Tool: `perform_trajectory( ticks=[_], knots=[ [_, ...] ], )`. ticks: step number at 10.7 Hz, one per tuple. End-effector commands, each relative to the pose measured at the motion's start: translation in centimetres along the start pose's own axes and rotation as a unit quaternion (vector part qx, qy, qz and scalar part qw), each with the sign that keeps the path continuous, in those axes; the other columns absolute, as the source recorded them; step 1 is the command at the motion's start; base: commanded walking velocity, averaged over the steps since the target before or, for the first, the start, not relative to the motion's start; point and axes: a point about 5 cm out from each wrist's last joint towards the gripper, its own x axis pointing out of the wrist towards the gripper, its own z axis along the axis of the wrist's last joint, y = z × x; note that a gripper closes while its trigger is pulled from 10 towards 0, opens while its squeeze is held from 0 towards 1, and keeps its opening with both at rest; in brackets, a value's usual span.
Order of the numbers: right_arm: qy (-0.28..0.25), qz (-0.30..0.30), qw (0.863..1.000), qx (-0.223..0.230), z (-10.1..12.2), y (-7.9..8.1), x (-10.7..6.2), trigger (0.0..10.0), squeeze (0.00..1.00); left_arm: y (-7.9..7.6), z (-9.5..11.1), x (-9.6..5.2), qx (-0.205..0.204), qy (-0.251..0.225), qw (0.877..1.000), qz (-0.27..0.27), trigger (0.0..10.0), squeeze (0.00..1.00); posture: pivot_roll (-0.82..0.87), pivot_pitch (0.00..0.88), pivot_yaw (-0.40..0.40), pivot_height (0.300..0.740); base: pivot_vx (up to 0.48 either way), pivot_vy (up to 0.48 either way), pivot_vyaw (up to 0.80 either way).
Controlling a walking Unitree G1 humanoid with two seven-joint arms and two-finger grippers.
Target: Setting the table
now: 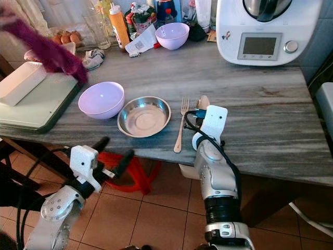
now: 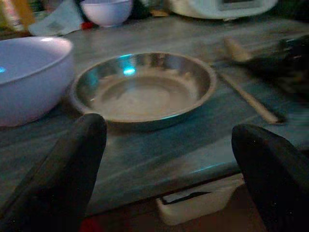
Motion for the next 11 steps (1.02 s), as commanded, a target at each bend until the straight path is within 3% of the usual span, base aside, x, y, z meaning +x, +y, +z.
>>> perform_trajectory(
  ticks=[1,7,8,11],
  knots=[
    [0.038,0.000,0.999,-0.002,-1.40,0.10,0.04,10.0,0.00,0.08,0.23,-0.30,0.004,-0.005,1.000,-0.009,10.0,0.00,-0.12,0.140,0.133,0.740,0.000,0.000,0.00],
    [0.070,0.002,0.997,-0.008,-1.51,-0.65,0.66,10.0,0.00,-0.18,0.29,-0.37,-0.005,-0.008,0.999,-0.040,10.0,0.00,-0.11,0.144,0.132,0.740,0.000,0.000,0.00],
    [0.073,0.008,0.997,-0.006,-1.50,-0.61,0.70,10.0,0.98,-0.26,0.36,-0.43,-0.006,-0.009,0.999,-0.042,10.0,0.00,-0.11,0.146,0.130,0.740,0.000,0.000,0.00],
    [0.074,0.011,0.997,-0.009,-1.58,-0.65,0.57,10.0,1.00,-0.64,0.54,-0.37,-0.018,-0.015,0.998,-0.067,10.0,0.00,-0.12,0.144,0.131,0.740,0.000,0.000,0.00]
  ],
)
